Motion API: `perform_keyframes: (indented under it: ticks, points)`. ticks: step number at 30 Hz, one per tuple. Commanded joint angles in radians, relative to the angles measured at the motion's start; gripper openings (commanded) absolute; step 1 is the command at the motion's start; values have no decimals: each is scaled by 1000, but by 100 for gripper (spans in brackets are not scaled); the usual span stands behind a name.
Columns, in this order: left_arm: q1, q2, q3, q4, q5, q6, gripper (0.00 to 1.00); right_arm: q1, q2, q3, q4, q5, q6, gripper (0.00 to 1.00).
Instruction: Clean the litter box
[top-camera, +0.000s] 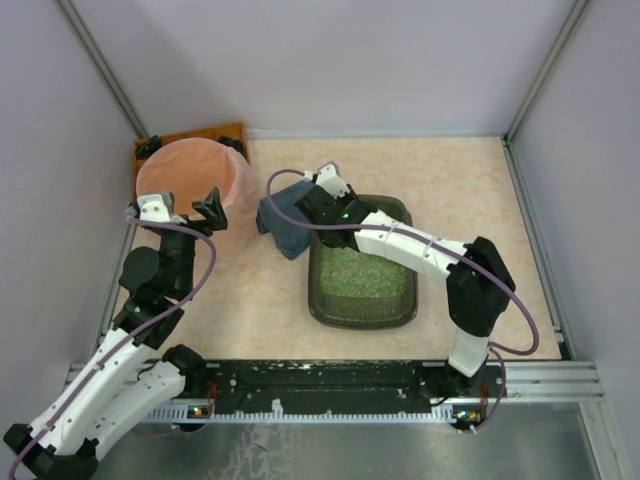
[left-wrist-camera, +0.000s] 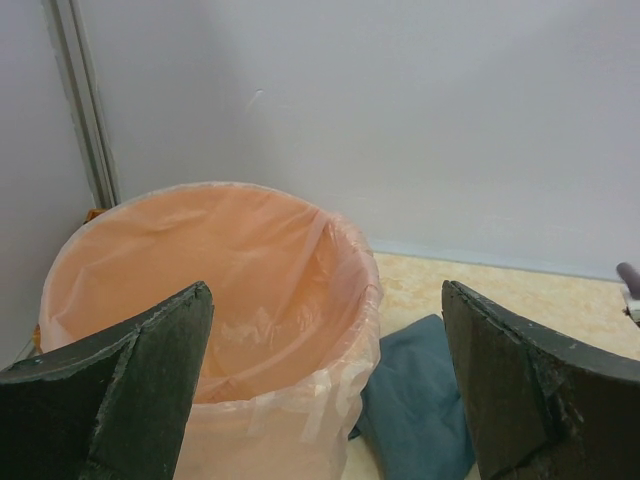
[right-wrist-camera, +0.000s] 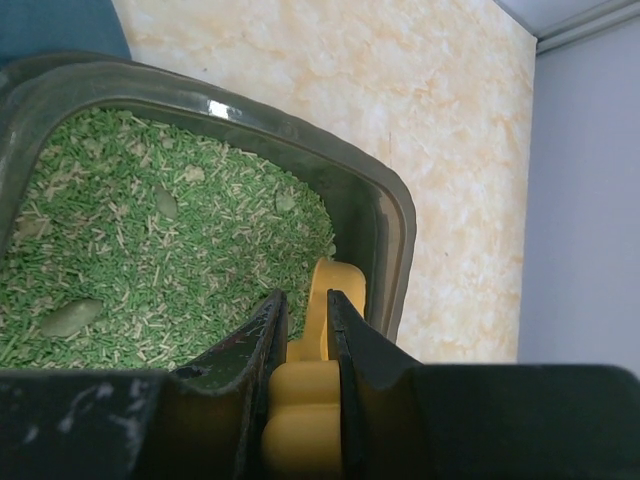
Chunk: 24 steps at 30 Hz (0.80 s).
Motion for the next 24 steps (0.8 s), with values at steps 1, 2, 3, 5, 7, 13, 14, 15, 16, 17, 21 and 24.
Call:
perform_keyframes:
  ticks: [1,2,3,5,7,13,14,15,16,17,21,24]
  points:
    - [1,-8,-10,35,-9,16,100,8,18,-24,54,70,-19,0]
    - [1,-6,-10,34,-8,16,100,6,18,-35,59,68,-15,0]
    - [1,-5,-10,34,-7,16,100,4,18,-44,62,63,-8,0]
    - [1,-1,-10,34,-2,17,100,-4,13,-62,65,45,13,0]
    - [1,3,-10,36,2,15,100,-22,-6,-86,78,-21,39,0]
    - [1,11,-10,35,16,17,100,-125,-203,-246,244,-353,105,0]
    - [1,12,-10,35,17,17,100,-140,-239,-273,274,-398,112,0]
    - [1,12,-10,35,19,16,100,-157,-276,-297,304,-438,119,0]
    - [1,14,-10,35,21,16,100,-175,-310,-316,324,-473,126,0]
    - [1,16,-10,34,25,17,100,-191,-338,-334,344,-515,133,0]
    - [1,21,-10,34,30,15,99,-267,-437,-406,424,-663,163,0]
    - [1,25,-10,34,33,16,99,-328,-475,-456,470,-783,194,0]
